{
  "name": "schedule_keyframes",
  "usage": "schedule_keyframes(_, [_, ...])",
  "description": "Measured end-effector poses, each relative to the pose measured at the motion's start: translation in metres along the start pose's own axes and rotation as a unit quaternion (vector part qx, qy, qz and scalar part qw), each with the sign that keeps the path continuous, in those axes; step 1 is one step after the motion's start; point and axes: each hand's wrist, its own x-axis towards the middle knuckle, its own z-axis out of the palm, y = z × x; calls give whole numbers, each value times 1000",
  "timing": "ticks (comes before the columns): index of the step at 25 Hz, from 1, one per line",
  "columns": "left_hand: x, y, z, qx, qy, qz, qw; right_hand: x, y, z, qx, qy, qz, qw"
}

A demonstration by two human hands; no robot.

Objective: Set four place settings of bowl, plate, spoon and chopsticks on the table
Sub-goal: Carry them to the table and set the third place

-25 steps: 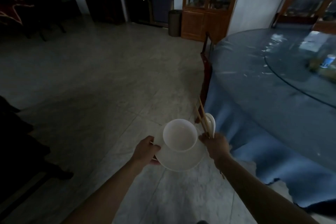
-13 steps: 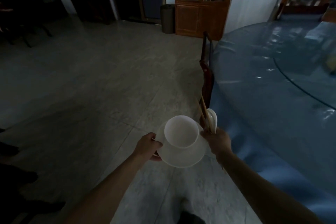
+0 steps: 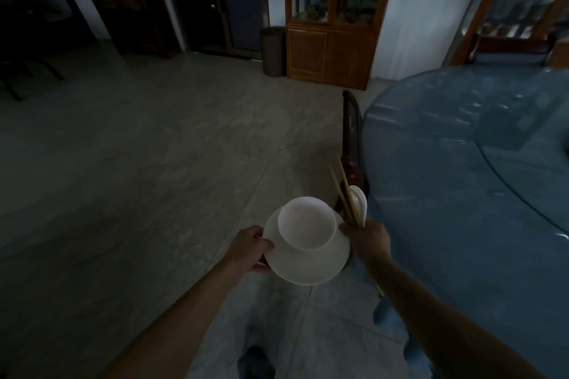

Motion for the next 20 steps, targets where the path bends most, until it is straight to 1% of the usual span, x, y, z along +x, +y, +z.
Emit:
schedule_keyframes(4, [84, 44, -19, 15, -23, 17, 999, 68, -28, 33, -4, 33, -5, 999])
schedule_keyframes(8, [168, 88, -38, 39, -51, 30, 997, 127, -61, 62, 7, 77, 14, 997])
schedule_keyframes(12, [244, 142, -48, 81, -102, 49, 990, 182, -94, 79, 22, 122, 40, 992])
schedule_keyframes(17, [310, 207, -28, 108, -147, 75, 980, 240, -121, 71, 37, 188, 62, 979])
schedule_keyframes(20, [341, 243, 3, 122, -169, 83, 975, 276, -127, 51, 56, 225, 70, 970])
